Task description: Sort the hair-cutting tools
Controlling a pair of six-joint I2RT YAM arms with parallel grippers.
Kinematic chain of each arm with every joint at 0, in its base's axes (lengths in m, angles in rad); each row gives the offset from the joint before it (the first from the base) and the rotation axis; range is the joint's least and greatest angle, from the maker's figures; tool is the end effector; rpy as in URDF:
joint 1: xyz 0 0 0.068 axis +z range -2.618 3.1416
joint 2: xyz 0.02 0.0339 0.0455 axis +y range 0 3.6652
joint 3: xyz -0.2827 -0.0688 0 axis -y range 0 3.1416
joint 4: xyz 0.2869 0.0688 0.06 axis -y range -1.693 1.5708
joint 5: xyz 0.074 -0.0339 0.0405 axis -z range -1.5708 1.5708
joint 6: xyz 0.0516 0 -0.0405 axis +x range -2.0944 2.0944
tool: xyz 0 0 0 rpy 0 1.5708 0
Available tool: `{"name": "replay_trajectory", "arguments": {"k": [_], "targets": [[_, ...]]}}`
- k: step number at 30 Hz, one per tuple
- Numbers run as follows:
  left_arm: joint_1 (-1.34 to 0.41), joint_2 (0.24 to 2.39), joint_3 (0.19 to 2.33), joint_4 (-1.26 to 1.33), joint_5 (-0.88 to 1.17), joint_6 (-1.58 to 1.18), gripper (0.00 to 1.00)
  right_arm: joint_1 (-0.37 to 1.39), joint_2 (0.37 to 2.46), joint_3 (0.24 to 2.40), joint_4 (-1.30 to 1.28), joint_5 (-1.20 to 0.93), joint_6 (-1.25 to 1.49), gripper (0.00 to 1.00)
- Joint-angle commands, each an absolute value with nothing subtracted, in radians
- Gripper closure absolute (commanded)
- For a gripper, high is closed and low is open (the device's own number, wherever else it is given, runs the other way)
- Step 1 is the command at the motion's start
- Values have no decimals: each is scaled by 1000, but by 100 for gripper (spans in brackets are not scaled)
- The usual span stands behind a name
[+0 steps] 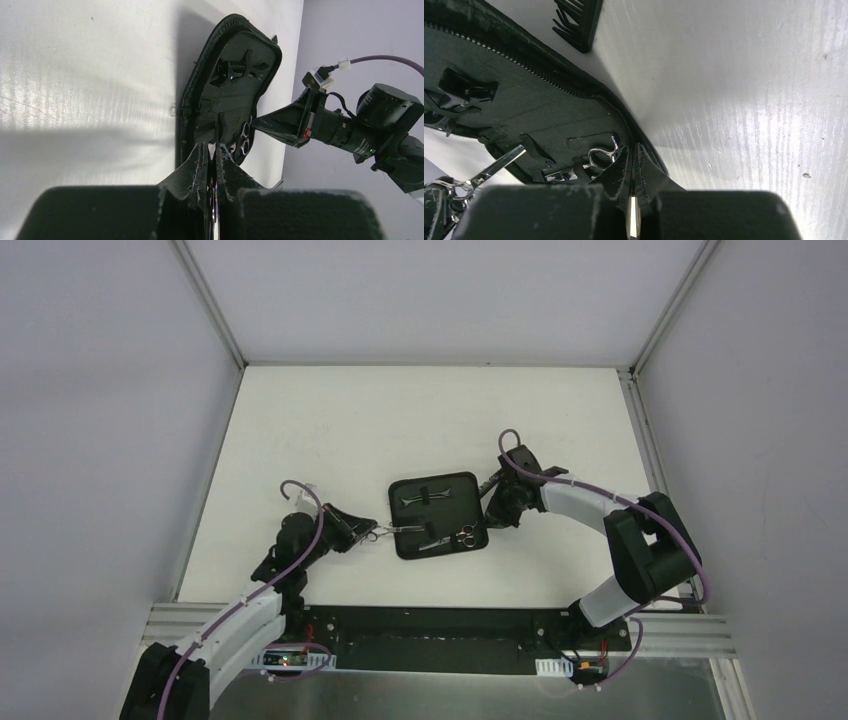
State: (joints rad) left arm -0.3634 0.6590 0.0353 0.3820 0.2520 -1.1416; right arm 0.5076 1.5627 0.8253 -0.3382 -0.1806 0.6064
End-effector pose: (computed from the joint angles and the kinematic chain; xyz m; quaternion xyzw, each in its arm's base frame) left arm 0.1681 -0.0777 0.1381 -0.2246 0.7520 -0.4904 0.3790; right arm 0.2836 0.1684 0.1379 0.0256 0.9655 0.2032 0.1610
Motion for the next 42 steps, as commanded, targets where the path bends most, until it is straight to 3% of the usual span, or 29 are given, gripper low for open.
{"name": "replay_trajectory", "arguments": {"k": [1, 19, 26, 34, 36, 42], "targets": [[-416, 686, 33, 426, 217, -1148, 100, 516, 1576, 812, -261, -222, 673, 100], [-531, 855, 32, 489, 125, -1230, 100, 520, 1582, 781, -202, -239, 742, 100], [-531, 856, 59, 343, 106, -1244, 54, 522, 1586, 771, -190, -246, 749, 100], [-531, 780, 169, 37, 44, -1158, 32, 522, 1578, 758, -184, -248, 745, 100], [-531, 780, 192, -8, 26, -1148, 22, 522, 1578, 759, -183, -249, 743, 100], [-531, 855, 266, -63, 19, -1130, 19, 522, 1575, 761, -183, -247, 737, 100]]}}
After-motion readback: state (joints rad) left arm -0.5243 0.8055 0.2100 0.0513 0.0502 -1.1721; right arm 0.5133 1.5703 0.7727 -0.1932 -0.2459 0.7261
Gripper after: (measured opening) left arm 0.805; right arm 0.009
